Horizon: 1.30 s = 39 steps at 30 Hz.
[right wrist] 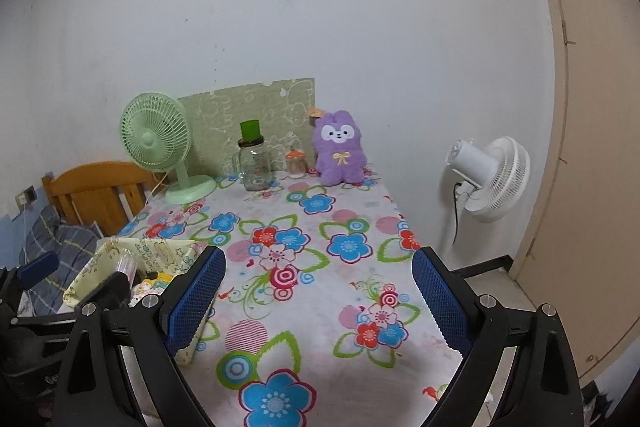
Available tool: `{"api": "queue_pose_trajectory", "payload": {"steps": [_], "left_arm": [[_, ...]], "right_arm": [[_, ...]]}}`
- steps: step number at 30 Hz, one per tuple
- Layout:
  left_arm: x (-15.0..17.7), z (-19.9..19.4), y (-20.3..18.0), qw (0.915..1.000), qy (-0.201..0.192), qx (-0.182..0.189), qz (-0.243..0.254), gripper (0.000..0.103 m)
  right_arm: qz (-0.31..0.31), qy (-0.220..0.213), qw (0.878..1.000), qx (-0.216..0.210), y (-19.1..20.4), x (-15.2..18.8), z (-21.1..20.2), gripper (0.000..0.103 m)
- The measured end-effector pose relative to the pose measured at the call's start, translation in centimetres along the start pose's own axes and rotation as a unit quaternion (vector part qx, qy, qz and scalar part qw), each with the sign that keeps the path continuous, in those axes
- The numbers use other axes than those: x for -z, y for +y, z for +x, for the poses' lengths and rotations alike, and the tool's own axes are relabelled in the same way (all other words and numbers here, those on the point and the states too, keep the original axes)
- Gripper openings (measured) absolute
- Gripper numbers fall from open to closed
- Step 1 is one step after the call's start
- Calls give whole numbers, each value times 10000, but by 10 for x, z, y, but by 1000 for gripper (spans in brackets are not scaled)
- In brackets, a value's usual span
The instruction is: Organize soft objects
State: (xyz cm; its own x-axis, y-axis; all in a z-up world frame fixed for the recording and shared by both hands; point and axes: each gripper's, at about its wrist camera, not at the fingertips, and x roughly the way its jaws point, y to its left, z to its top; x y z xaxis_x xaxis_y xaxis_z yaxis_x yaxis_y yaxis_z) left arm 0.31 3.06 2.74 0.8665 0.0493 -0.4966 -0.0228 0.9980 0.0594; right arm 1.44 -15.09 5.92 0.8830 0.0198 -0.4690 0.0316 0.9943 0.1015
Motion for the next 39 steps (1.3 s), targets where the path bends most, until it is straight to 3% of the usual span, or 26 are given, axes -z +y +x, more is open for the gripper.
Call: {"api": "queue_pose_trajectory", "payload": {"steps": [20,39], "left_arm": [[-3,-7,8,9998,-106,-142,-102,103],[-4,-6,8,9997,-121,-167,-143,103]], "right_arm": [[-142,4,9996,-262,12,-1,-3,96],[-155,41,9996,-247,14,-1,2,96]]}}
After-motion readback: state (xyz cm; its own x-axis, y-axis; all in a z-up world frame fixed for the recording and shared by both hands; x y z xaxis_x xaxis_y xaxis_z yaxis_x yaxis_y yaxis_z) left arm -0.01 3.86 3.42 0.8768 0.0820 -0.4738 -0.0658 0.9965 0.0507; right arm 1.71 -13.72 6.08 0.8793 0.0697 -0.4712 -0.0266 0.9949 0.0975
